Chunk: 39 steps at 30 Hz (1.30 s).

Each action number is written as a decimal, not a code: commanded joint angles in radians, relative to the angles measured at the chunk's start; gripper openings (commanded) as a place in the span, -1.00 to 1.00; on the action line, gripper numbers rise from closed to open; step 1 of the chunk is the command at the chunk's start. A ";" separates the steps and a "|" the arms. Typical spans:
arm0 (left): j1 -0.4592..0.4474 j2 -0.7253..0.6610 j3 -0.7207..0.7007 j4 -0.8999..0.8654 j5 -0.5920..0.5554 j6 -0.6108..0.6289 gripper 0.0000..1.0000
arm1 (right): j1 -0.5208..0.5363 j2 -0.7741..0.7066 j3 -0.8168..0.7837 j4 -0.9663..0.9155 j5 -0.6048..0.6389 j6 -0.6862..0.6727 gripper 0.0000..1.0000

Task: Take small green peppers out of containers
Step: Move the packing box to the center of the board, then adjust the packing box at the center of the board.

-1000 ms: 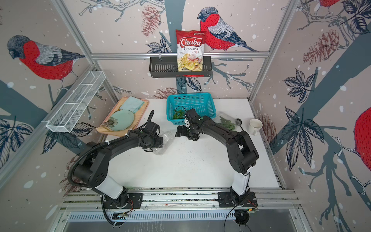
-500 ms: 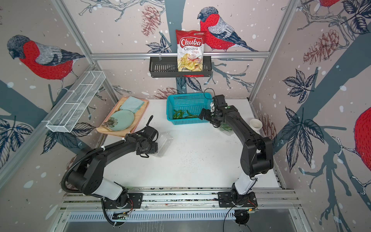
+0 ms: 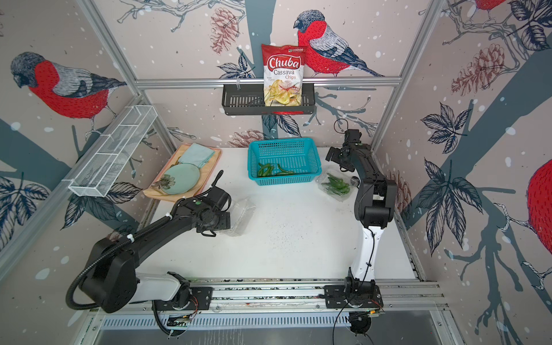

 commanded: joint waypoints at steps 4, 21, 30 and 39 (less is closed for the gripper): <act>-0.003 -0.022 0.124 -0.139 -0.031 -0.019 0.71 | -0.044 0.110 0.058 0.046 0.036 -0.052 0.99; -0.041 0.085 0.394 0.006 0.111 0.116 0.93 | -0.067 -0.106 -0.375 0.124 -0.215 -0.013 0.80; -0.124 0.189 0.406 0.056 0.159 0.161 0.89 | -0.058 -0.273 -0.618 0.169 -0.258 0.014 0.81; -0.120 0.229 0.253 0.166 0.145 0.130 0.58 | -0.019 -0.395 -0.786 0.179 -0.268 0.015 0.81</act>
